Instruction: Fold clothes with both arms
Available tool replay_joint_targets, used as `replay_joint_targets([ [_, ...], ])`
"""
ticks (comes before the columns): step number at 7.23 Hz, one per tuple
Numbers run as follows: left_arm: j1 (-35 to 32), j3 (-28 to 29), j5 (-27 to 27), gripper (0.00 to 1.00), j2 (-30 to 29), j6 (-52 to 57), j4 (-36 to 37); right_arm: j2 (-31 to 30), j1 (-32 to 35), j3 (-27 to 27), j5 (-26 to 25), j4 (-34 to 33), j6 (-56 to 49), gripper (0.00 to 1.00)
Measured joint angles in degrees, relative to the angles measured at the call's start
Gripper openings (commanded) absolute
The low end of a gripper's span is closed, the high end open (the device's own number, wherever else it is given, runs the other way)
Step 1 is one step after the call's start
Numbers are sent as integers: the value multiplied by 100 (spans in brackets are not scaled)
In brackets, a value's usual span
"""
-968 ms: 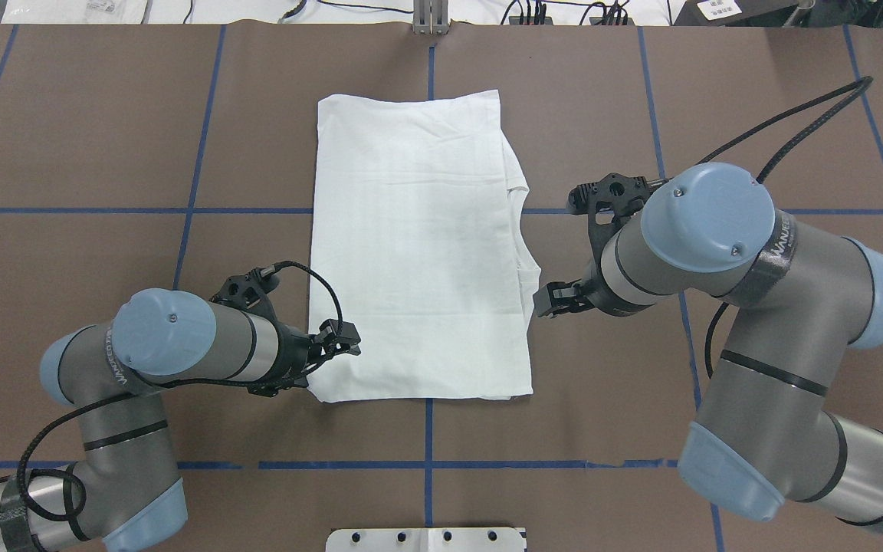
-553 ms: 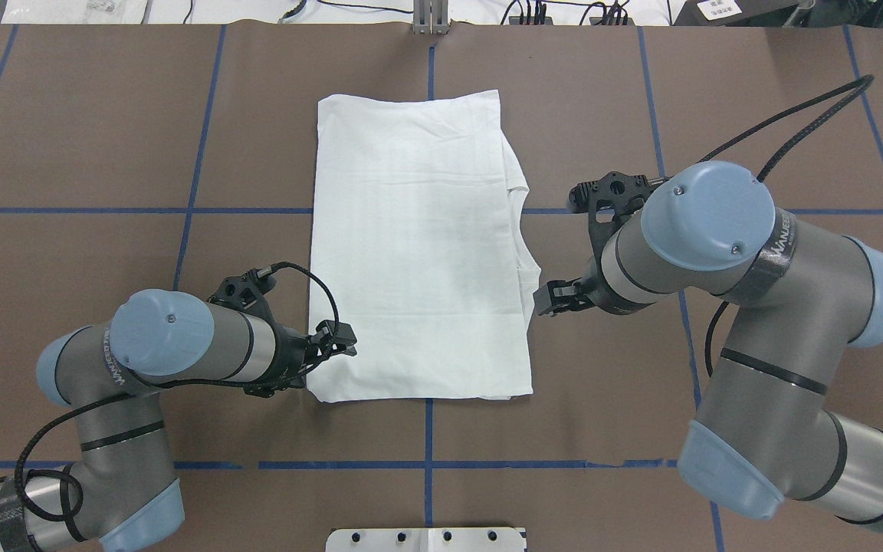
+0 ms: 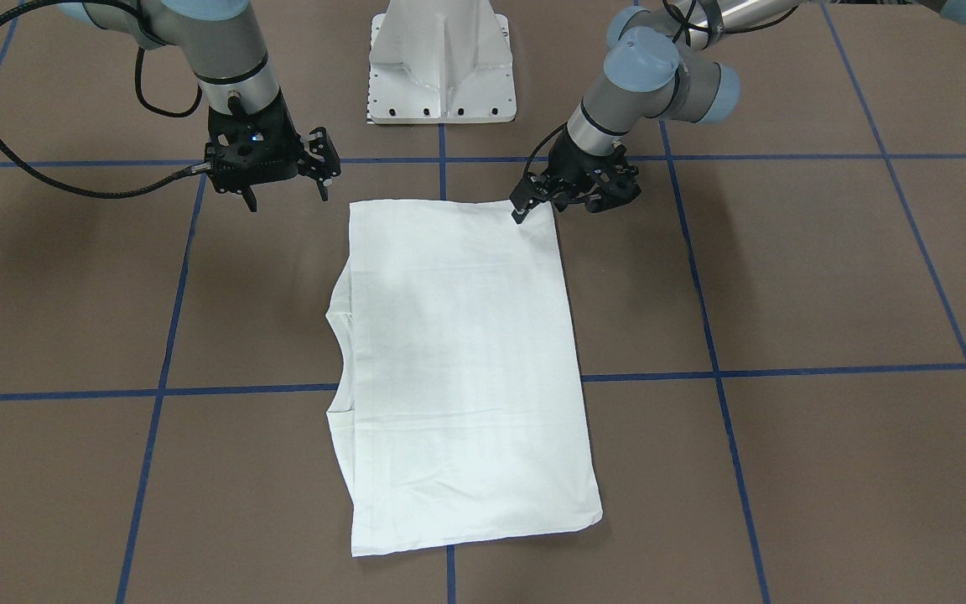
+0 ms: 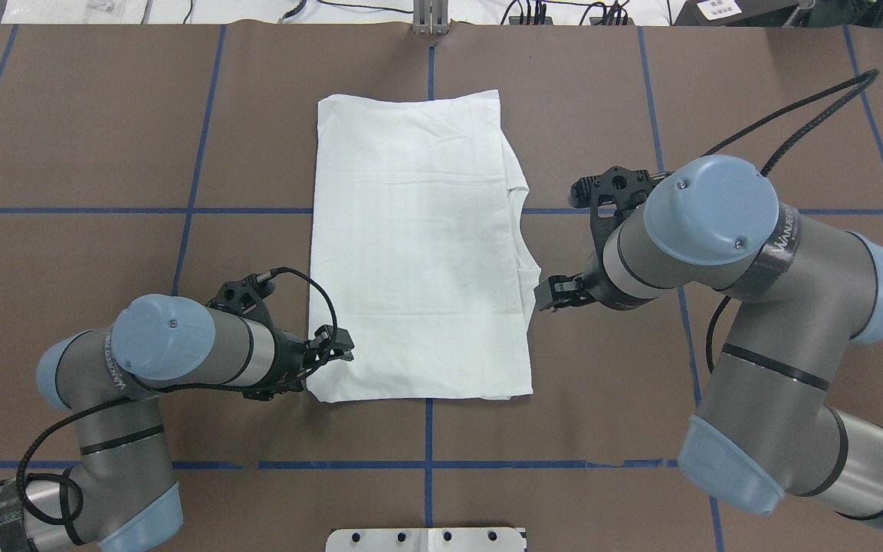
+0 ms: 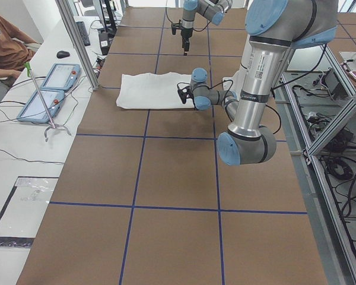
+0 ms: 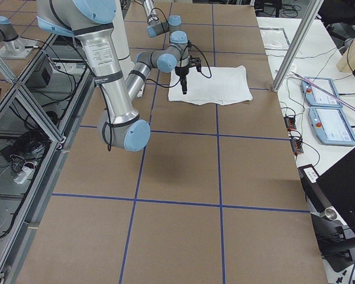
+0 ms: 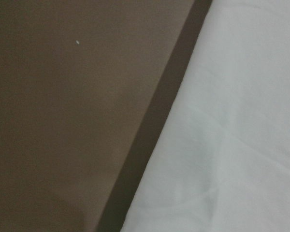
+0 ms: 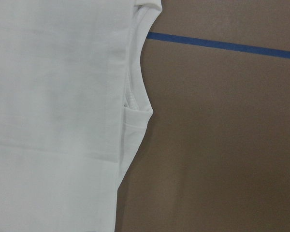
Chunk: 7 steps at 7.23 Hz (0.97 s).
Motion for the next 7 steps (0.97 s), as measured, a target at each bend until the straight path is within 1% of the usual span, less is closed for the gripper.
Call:
replay_joint_targets([
  [3,4,10,97,40,-22,0,0,0,22,0,2,0,-11,100],
  [5,5,-5,103,31,-42,0,0,-3,47,0,3,0,-22,100],
  [7,3,-22,104,30,-50,5,0,-4,52,1,8,0,-12,100],
])
